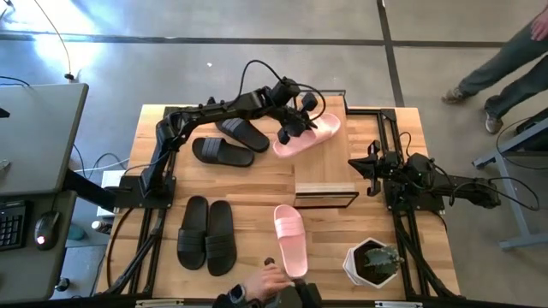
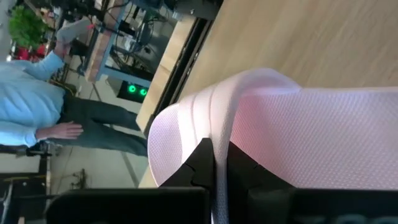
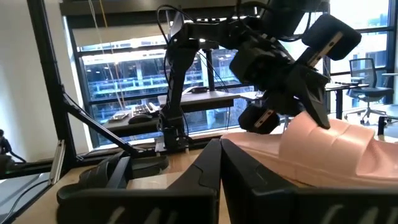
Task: Pick and place slides into the shelf
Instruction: Put the pink slide on the shelf
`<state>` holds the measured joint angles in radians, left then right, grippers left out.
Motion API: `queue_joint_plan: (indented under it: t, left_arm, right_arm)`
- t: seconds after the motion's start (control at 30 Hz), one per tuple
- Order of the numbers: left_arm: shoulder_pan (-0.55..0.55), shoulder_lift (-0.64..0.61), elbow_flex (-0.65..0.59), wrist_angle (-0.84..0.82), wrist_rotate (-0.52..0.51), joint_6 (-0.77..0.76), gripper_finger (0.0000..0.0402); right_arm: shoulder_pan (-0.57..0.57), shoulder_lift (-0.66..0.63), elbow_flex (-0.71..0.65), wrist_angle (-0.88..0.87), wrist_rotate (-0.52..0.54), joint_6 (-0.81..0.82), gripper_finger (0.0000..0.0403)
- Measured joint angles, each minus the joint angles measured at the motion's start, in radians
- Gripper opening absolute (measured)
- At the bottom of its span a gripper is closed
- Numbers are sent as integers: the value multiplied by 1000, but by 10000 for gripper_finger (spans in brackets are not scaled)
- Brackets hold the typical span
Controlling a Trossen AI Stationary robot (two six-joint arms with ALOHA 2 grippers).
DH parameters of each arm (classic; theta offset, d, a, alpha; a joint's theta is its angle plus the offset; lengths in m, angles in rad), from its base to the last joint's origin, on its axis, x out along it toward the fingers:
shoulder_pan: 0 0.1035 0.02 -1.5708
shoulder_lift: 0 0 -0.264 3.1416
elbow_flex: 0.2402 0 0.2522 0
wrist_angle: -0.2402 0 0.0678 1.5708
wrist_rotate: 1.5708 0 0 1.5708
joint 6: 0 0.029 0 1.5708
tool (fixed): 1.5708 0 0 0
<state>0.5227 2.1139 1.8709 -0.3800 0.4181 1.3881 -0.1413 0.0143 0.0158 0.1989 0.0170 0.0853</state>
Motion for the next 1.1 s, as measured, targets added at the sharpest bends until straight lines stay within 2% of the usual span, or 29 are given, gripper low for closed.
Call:
queue_joint_plan:
  t: [0.23, 0.43, 0.6, 1.0, 1.1]
  left_arm:
    - [-9, 0, 0, 1, -32, -11, 9]
    - [-8, 0, 0, 43, -66, -104, 38]
    - [-8, 0, 0, 47, -98, -111, 60]
    - [-9, 0, 0, 48, -103, -112, 145]
    - [-15, 0, 0, 45, -172, -117, 166]
  right_arm:
    - [0, 0, 0, 0, -1, 0, 0]
    - [0, 0, 0, -11, -2, -8, 0]
    - [0, 0, 0, -23, -2, -8, 0]
    - [0, 0, 0, -23, -2, -8, 0]
    - [0, 0, 0, -23, -2, -8, 0]
